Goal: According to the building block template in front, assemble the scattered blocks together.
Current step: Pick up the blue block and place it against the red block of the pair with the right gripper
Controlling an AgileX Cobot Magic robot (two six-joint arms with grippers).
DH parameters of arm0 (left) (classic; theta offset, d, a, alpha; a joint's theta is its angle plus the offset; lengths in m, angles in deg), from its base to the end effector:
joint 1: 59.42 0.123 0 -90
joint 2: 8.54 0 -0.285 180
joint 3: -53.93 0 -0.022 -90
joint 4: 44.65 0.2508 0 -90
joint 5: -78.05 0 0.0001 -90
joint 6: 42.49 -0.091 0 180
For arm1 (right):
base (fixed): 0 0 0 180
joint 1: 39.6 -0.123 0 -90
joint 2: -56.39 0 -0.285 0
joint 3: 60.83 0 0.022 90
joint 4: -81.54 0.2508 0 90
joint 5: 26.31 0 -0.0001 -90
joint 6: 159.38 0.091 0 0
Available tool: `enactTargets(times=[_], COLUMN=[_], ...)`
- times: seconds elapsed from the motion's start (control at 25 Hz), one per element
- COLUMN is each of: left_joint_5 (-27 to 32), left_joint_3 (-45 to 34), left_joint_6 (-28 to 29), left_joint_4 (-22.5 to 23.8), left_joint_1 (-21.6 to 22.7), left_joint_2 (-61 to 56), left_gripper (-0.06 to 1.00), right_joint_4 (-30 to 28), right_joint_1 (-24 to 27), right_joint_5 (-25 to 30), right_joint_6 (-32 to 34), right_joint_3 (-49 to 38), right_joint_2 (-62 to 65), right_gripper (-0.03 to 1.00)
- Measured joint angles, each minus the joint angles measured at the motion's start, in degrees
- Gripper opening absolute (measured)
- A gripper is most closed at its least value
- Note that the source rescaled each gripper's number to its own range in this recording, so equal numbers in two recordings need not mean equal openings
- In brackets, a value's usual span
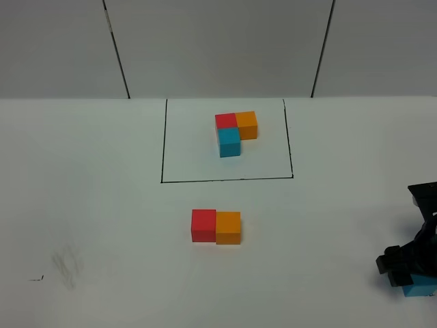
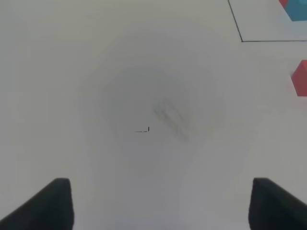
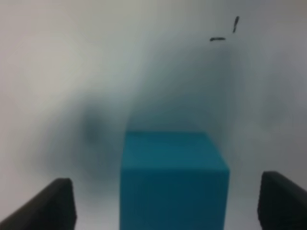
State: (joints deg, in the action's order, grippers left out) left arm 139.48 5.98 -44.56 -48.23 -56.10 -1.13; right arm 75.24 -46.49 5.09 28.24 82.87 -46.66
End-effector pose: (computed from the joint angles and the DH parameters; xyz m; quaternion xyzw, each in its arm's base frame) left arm -0.0074 -0.0054 0.2794 -0.0076 0.8512 -0.0065 0.5247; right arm 0.2579 0.0259 0.1350 -0.0381 0.9955 -0.0219 0.0839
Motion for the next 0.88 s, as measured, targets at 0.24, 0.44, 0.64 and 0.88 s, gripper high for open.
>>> enactTargets(times=[0.24,0.44,0.64,0.88], left_joint_5=[0.0,0.0,0.0,0.0], left_joint_3=[0.0,0.0,0.0,0.0], left_joint_6=[0.0,0.0,0.0,0.0], left_joint_4=[0.0,0.0,0.0,0.0], left_joint_1=[0.0,0.0,0.0,0.0], left_joint_2=[0.0,0.0,0.0,0.0], left_gripper=[0.79,0.79,0.79,0.79], right_joint_4=[0.0,0.0,0.0,0.0], right_joint_1=[0.0,0.0,0.0,0.0], right_joint_5=[-0.45,-1.41,-2.46,-2.96], right_joint_6=[0.0,0.0,0.21,0.53], right_joint_3=[0.0,-0.06,-0.12,-0.12], right_joint_2=[-1.94,-3.51,-3.98,-3.98], right_gripper=[0.59,0.57,0.42,0.17])
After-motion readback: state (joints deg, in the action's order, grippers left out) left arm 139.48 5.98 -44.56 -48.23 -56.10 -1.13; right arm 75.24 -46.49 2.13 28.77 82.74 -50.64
